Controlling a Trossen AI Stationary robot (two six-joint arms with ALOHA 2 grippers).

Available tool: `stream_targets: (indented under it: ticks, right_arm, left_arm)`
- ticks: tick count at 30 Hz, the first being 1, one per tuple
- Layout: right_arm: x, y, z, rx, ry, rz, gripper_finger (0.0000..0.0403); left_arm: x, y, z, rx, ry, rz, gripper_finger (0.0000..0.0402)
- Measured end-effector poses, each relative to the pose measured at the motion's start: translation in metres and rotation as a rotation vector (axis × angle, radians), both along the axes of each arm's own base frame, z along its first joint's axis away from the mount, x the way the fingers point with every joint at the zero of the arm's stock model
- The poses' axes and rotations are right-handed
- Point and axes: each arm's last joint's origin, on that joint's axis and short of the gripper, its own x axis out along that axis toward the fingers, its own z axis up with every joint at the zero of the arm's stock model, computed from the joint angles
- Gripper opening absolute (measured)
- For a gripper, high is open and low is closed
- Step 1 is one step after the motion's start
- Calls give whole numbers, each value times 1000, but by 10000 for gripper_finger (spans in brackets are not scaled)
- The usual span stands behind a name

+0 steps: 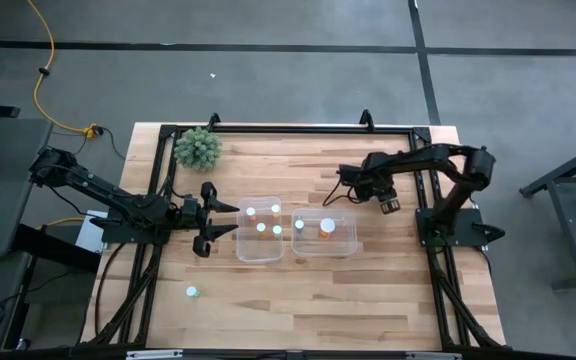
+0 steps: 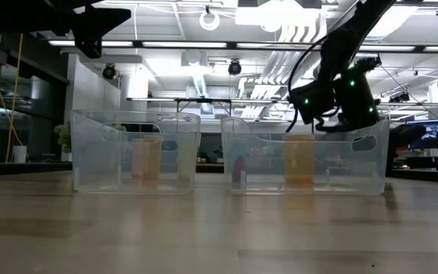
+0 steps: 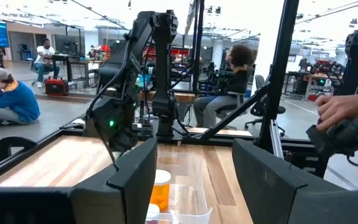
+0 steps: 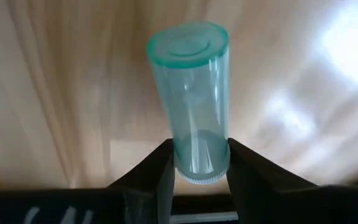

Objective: Pick and place medicine bottles into bin by pill shape (circle, oval)
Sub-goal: Put the top green tablet bottle into the left transparent bin

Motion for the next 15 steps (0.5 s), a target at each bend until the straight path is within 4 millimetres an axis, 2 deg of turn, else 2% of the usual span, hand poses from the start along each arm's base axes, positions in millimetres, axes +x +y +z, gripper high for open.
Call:
stream_targets:
  ticks: [7,11,15]
  right_arm:
    - [-11,10,41,-88,-153,-33,113]
    - [-15,23,68,-151,-345,-51,113]
    - [-10,40,93,-163,-645,-72,113]
  left_arm:
    - [0,0,0,-1,1,12,200]
    - [0,0,0,-1,1,14,200]
    - [0,0,0,-2,0,14,200]
